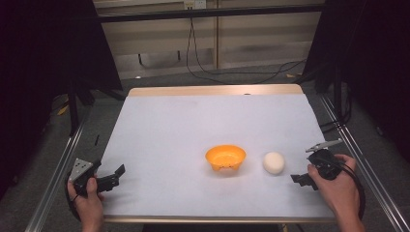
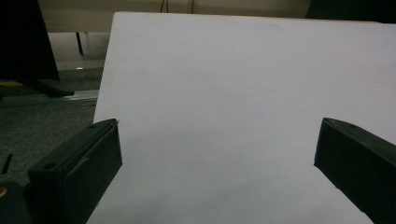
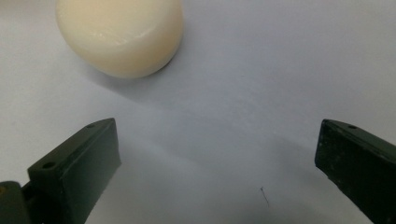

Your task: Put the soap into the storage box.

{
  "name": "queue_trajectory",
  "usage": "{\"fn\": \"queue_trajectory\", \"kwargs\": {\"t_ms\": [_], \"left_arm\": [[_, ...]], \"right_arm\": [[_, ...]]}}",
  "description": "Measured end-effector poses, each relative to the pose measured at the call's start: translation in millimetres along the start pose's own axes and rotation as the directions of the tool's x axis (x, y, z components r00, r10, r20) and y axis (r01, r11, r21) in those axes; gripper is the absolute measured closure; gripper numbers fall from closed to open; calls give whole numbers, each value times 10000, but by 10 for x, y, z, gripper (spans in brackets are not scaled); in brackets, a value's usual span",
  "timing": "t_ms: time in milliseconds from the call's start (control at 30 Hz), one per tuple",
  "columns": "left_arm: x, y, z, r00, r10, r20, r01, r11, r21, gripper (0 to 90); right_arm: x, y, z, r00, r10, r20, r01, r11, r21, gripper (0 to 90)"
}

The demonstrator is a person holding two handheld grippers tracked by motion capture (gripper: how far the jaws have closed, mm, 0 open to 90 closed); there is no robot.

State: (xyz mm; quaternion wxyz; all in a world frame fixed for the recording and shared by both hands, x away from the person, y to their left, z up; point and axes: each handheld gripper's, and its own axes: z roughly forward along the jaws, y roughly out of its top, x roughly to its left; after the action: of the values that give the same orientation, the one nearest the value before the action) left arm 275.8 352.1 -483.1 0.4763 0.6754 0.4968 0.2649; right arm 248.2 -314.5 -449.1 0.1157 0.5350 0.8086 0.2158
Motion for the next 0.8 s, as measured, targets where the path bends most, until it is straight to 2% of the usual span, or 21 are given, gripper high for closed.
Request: {"fn": "queue_trajectory", "kwargs": {"t_ms": [233,500,800], "left_arm": [[1,0,2,10000,27,38,-27,10000,4,7],[4,1,0,9999,106,27,-107,9999,16,6],[0,0,2,10000,12,46,-13,10000,10,7]], "right_arm": [[42,68,3,9996,-269,-109,270,9996,73,0],[96,150,29,9992,-346,-188,349,9992,189,0],[162,261,31,9986,-410,-319,417,9989,230,0]]}}
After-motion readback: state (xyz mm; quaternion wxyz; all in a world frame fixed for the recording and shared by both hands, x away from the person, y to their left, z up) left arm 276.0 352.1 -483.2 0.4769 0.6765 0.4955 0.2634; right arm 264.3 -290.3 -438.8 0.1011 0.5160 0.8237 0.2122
